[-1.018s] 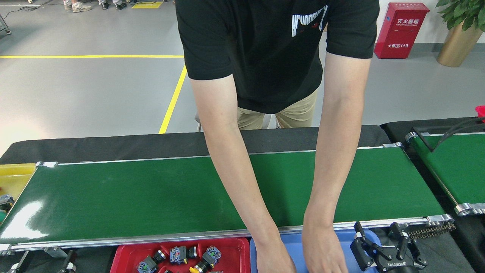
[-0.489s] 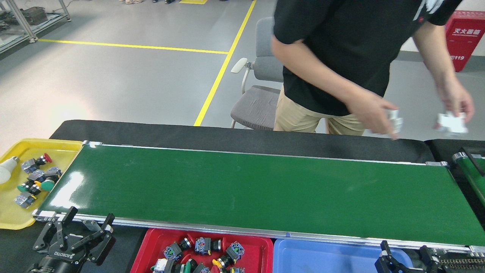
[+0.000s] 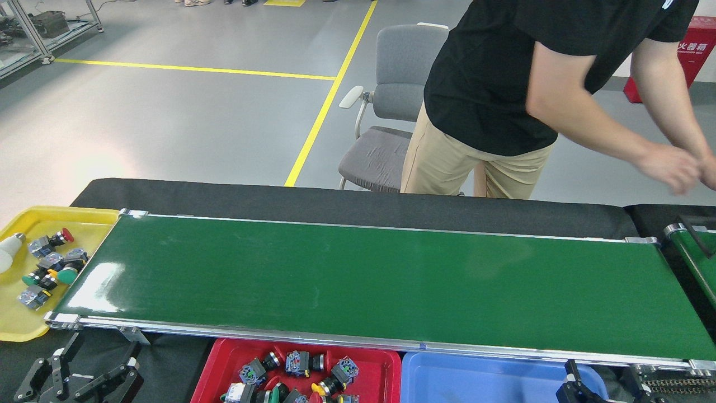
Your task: Pick switch part from conveyor to tray
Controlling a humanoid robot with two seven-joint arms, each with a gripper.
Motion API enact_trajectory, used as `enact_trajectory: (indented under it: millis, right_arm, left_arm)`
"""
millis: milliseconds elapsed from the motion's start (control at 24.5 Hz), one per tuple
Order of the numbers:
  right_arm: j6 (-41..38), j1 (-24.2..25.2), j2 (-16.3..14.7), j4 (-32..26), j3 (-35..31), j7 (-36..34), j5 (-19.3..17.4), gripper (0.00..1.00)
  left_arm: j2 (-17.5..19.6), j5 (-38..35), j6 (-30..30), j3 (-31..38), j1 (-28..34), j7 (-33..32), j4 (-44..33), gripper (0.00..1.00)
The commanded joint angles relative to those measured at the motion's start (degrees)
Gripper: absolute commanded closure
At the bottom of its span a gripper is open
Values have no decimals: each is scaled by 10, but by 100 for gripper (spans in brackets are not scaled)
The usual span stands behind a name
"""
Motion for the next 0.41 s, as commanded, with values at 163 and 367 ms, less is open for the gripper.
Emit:
enact_trajectory:
  millis: [163,367]
  right_arm:
    - [-5,-4,0,-9,-2,1,-2,1]
    - [-7,-6,0,-9,-2,1,-2,1]
  left_arm:
    - [13,5,1,34,2,3,15,0]
    - [14,4,0,40,8,3,18,0]
